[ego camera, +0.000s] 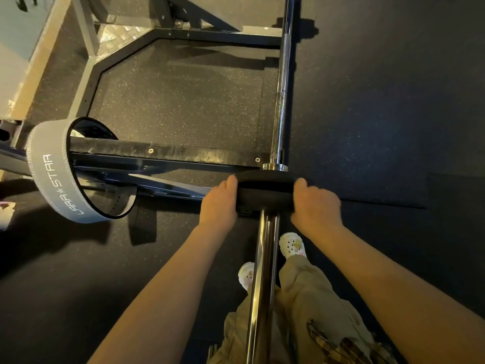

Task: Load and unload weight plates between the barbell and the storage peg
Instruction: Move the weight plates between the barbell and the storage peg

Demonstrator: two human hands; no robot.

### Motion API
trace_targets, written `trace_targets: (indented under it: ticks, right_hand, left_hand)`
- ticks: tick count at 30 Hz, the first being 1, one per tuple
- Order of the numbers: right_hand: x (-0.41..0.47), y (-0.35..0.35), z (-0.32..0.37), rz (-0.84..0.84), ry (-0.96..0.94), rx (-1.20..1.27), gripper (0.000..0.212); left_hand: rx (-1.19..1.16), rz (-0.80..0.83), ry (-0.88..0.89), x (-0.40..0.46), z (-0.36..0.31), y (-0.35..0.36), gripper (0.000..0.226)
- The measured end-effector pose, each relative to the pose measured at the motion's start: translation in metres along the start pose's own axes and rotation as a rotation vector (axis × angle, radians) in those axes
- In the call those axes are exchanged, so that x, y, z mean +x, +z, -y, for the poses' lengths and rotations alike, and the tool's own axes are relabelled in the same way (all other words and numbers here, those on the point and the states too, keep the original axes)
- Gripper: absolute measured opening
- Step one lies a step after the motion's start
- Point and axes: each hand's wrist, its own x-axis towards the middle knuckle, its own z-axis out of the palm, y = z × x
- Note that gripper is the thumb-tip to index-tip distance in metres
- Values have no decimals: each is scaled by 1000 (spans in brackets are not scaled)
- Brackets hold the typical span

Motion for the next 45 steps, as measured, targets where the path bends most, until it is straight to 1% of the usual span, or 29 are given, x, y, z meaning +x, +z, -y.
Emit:
trace_targets:
  ticks: [2,5,11,14,17,23,28,36,38,40,42,45]
  right_hand:
    - [-7,8,-16,9,62,54,39]
    - [-8,16,-32,74,121,179,41]
    - [-9,24,-47,169,102,266,42]
    - [-13,26,-48,199,108,293,46]
    - [-19,27,-42,178,96,239,43]
    - [-14,4,-13,127,-37,36,35]
    - [-20,6,7,63,-67,1,32]
    - [-22,6,9,82,-77,-47,35]
    - [-20,5,10,74,-103,-65,34]
    - [-23,5,7,62,-168,-68,33]
    - [-28,6,-1,58,-206,-44,35]
    - [-33,14,-18,74,-126,24,40]
  left_hand:
    - [41,-40,85,-1,-9,-5,45]
    - [101,-67,158,-7,-21,-8,48]
    - [174,-109,184,-16,-31,-8,48]
    - [174,-111,182,-23,-33,-8,46]
    - [135,-81,143,-31,-26,-3,48]
    - [46,-15,-10,-30,-7,8,48]
    - [-48,4,-117,-35,0,14,39]
    - [-125,6,-144,-39,1,15,38]
    - [-127,22,-154,-38,3,15,38]
    - [-118,38,-154,-37,3,13,40]
    - [-70,60,-121,-36,1,10,43]
    - [31,25,-23,-44,-4,5,46]
